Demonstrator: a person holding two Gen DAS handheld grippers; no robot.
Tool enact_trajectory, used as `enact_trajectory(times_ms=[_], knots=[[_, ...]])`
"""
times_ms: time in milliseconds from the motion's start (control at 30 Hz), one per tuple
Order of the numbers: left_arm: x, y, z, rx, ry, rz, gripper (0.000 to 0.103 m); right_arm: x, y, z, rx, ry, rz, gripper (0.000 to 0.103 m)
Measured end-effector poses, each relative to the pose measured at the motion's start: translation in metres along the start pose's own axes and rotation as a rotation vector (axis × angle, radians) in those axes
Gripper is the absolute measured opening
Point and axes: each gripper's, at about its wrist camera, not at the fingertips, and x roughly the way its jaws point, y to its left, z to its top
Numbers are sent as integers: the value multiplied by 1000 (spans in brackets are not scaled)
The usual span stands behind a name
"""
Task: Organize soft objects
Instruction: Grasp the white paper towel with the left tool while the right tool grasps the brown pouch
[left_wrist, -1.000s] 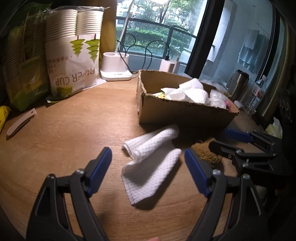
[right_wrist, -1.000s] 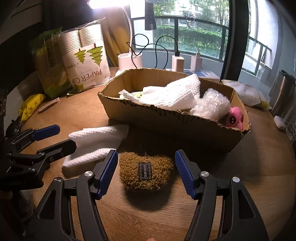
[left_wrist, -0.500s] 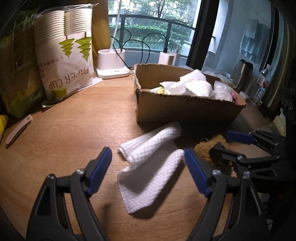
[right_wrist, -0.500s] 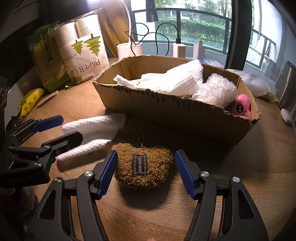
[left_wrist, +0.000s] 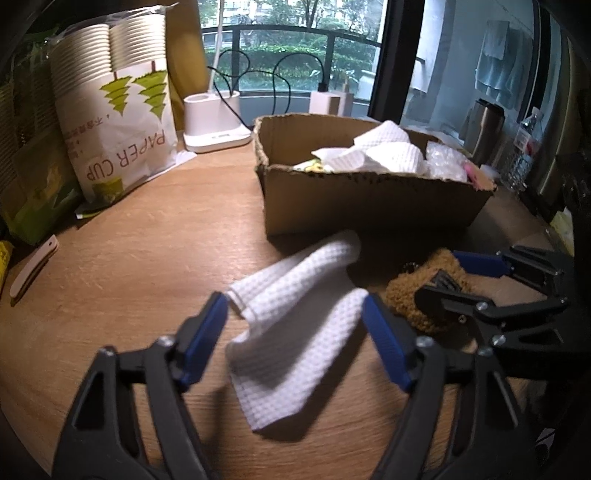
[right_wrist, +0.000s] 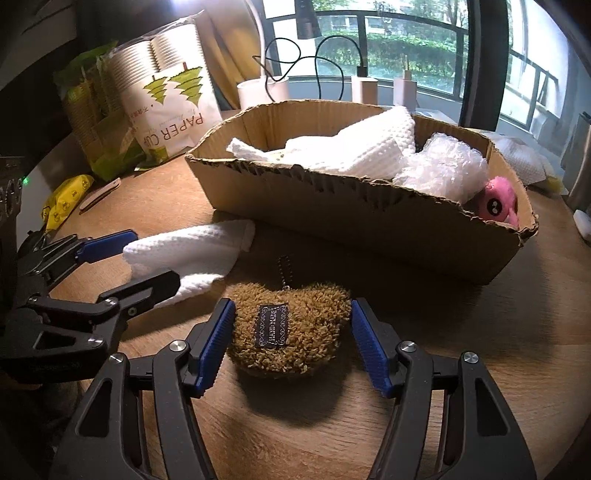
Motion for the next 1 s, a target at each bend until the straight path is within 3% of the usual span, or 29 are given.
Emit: enact_trajectory(times_ms=[67, 167, 233, 267, 367, 400, 467, 600, 700, 767, 833, 900, 1000], knots=[[1, -2, -1, 7, 3, 3, 67, -2, 2, -1, -11, -4, -7, 60], [1, -5, -2, 23, 7, 9, 55, -5, 2, -1, -19, -14, -11, 56], [-1, -7, -4, 36, 3, 5, 41, -7, 3, -1, -26, -21, -15, 52], [-2, -8, -4, 40, 1, 7, 41, -9, 3, -1, -31, -25, -17, 51], [-6, -10, -5, 42, -7, -9, 30, -13, 4, -2, -38, -38, -19, 43], [-6, -10, -5, 44, -8, -11, 27, -15, 4, -3, -39, -43, -19, 33], [-8, -12, -5, 44, -11, -23, 24, -21, 3, -2, -34, -64, -24, 26], [-14, -17, -6, 52, -22, -37, 21, -25, 1, -4, -33, -69, -24, 25], [-16, -19, -6, 54, -27, -36, 20, -27, -1, -6, -12, -69, -20, 26], [-17, -19, -5, 53, -31, -34, 19, -26, -3, -6, 2, -64, -16, 32], [-19, -18, -5, 53, -37, -32, 17, -25, -3, -7, 2, -54, -19, 54], [-22, -16, -5, 53, -41, -34, 14, -24, -4, -6, 10, -55, -3, 63], [-24, -12, -5, 46, -48, -33, 14, -21, -3, -5, 15, -55, -2, 64]])
